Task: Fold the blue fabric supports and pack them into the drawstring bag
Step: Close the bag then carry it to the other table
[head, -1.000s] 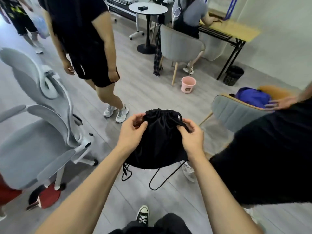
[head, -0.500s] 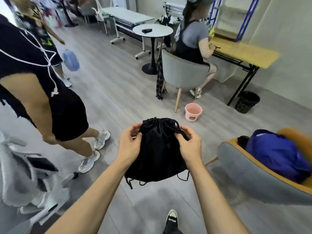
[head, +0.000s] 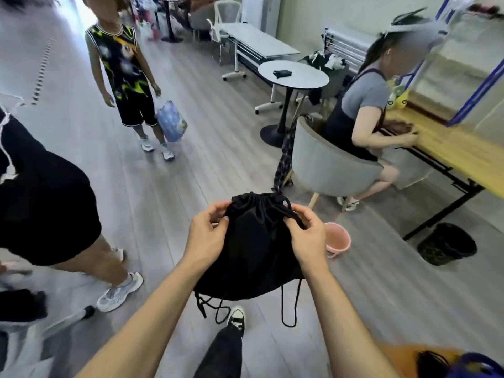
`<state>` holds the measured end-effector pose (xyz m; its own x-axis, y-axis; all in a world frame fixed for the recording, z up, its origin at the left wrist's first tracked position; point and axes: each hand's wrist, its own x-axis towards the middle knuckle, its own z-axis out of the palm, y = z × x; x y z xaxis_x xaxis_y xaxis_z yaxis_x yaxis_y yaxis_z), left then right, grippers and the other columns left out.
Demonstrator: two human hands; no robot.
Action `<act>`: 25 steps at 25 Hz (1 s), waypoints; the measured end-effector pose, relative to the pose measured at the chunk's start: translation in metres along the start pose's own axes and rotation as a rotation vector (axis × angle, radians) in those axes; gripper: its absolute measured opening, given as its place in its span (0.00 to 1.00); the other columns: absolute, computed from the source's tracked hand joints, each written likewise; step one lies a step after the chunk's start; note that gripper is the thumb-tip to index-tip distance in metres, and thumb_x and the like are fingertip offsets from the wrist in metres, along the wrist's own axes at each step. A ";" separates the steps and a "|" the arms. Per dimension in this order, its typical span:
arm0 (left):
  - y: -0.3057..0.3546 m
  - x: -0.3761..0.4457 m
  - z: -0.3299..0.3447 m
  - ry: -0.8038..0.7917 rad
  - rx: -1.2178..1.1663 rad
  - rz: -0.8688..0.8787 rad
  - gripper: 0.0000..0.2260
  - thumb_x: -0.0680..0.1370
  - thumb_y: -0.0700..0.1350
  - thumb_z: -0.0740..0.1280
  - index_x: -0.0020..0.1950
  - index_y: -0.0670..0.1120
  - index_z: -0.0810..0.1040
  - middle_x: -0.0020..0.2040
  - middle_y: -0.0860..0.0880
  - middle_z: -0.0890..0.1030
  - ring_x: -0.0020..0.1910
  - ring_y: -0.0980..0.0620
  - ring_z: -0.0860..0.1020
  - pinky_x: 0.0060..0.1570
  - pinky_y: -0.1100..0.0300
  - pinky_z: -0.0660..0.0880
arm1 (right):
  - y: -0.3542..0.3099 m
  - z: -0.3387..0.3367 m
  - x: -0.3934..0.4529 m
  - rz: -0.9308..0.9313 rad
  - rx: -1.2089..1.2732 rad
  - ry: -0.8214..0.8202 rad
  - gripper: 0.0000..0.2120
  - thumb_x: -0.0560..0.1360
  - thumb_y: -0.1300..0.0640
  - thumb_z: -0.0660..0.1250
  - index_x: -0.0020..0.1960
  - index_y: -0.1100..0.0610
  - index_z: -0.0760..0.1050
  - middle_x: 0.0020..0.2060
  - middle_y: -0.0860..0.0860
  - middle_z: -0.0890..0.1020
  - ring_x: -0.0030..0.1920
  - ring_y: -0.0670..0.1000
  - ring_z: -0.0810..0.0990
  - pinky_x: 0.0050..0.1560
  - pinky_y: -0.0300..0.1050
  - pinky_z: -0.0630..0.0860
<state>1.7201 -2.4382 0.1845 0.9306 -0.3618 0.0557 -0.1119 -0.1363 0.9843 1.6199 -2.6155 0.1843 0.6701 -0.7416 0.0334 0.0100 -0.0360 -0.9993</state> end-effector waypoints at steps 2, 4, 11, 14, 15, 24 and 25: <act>0.001 0.060 0.018 0.005 -0.003 -0.006 0.18 0.79 0.32 0.64 0.55 0.55 0.81 0.49 0.59 0.84 0.48 0.67 0.80 0.51 0.72 0.74 | 0.000 0.011 0.063 -0.004 -0.045 -0.006 0.09 0.76 0.69 0.71 0.54 0.60 0.82 0.47 0.50 0.87 0.47 0.40 0.83 0.50 0.32 0.76; 0.004 0.120 0.035 0.013 -0.010 -0.022 0.16 0.79 0.31 0.64 0.58 0.49 0.82 0.50 0.58 0.84 0.47 0.69 0.80 0.49 0.74 0.73 | -0.003 0.022 0.126 0.007 -0.059 -0.017 0.10 0.75 0.70 0.70 0.53 0.60 0.82 0.46 0.49 0.86 0.46 0.39 0.83 0.49 0.30 0.75; 0.013 0.331 0.089 0.008 0.060 0.030 0.17 0.79 0.30 0.63 0.62 0.45 0.82 0.53 0.52 0.85 0.52 0.60 0.81 0.56 0.67 0.76 | -0.003 0.067 0.340 0.028 -0.013 -0.028 0.09 0.75 0.67 0.71 0.51 0.55 0.83 0.46 0.47 0.87 0.48 0.42 0.85 0.49 0.32 0.76; 0.002 0.424 0.106 0.036 0.080 0.005 0.17 0.79 0.31 0.63 0.63 0.45 0.81 0.54 0.52 0.85 0.55 0.55 0.82 0.59 0.61 0.77 | 0.005 0.097 0.436 0.020 0.012 -0.045 0.09 0.75 0.69 0.71 0.50 0.56 0.82 0.42 0.44 0.86 0.44 0.39 0.84 0.47 0.30 0.75; -0.003 0.459 0.113 0.054 0.087 0.004 0.17 0.79 0.31 0.63 0.63 0.45 0.81 0.55 0.53 0.85 0.55 0.56 0.82 0.59 0.62 0.77 | 0.010 0.109 0.474 0.015 0.018 -0.055 0.09 0.75 0.69 0.71 0.51 0.57 0.82 0.42 0.45 0.86 0.43 0.39 0.84 0.46 0.30 0.75; -0.010 0.722 0.146 0.247 0.056 -0.100 0.20 0.79 0.30 0.63 0.58 0.55 0.80 0.50 0.62 0.83 0.48 0.69 0.80 0.51 0.74 0.74 | 0.033 0.231 0.766 0.113 0.041 -0.289 0.09 0.76 0.64 0.71 0.49 0.49 0.83 0.45 0.49 0.87 0.49 0.48 0.85 0.49 0.39 0.80; -0.013 0.753 0.144 0.278 0.050 -0.105 0.21 0.78 0.30 0.64 0.56 0.57 0.80 0.47 0.63 0.84 0.47 0.67 0.81 0.50 0.72 0.74 | 0.032 0.250 0.797 0.105 0.032 -0.316 0.10 0.76 0.64 0.71 0.48 0.49 0.83 0.45 0.49 0.87 0.49 0.48 0.85 0.49 0.38 0.79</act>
<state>2.3724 -2.8415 0.1900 0.9970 -0.0777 0.0041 -0.0201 -0.2071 0.9781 2.3397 -3.0399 0.1749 0.8658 -0.4952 -0.0717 -0.0515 0.0544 -0.9972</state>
